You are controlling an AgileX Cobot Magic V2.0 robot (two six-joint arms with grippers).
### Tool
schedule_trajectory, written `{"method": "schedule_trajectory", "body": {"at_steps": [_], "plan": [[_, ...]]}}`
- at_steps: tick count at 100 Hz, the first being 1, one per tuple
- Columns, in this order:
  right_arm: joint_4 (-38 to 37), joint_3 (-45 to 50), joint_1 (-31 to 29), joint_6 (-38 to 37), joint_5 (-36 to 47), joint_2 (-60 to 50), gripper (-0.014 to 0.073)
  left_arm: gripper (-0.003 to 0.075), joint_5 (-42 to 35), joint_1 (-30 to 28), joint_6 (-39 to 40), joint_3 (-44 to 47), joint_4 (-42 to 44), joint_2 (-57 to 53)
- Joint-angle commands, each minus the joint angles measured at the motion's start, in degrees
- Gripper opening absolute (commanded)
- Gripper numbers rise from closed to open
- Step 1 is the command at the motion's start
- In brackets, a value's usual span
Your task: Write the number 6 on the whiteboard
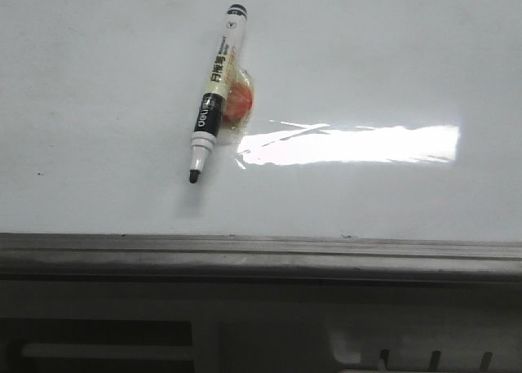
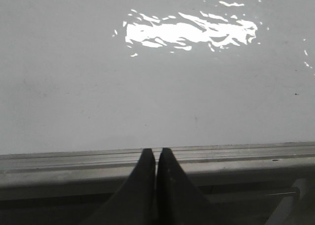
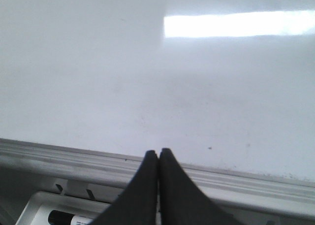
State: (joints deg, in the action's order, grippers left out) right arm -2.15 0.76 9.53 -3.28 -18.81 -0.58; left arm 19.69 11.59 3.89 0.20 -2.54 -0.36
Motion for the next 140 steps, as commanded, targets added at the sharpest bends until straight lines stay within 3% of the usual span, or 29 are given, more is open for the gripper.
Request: {"method": "schedule_trajectory", "body": {"at_steps": [1,82,103,113,128,140], "plan": [[0.01,1.56,-0.52,0.26,1.06,-1.05,-0.0054,-0.0019,-2.15,-0.05,0.51,2.6,-0.7,-1.72],[-0.09,1.56,-0.52,0.26,1.06,-1.05,-0.0054,-0.0019,-2.15,-0.05,0.51,2.6,-0.7,-1.72],[-1.2,1.56,-0.52,0.26,9.16,-1.05,-0.0054,-0.0019,-3.11,-0.05,0.51,2.6,-2.33,-1.72],[4.92,1.56,-0.52,0.26,14.42,-1.05,-0.0054,-0.0019,-8.24,0.05,0.67,2.6,-10.9,-1.72],[23.09,1.56,-0.52,0.26,21.05,-1.05,-0.0054,-0.0019,-13.23,0.05,1.14,2.6,-45.51,-1.72],[33.5,1.43,-0.52,0.26,22.11,-1.05,-0.0054,-0.0019,-13.33,0.05,1.14,2.6,-58.46,-1.72]]}}
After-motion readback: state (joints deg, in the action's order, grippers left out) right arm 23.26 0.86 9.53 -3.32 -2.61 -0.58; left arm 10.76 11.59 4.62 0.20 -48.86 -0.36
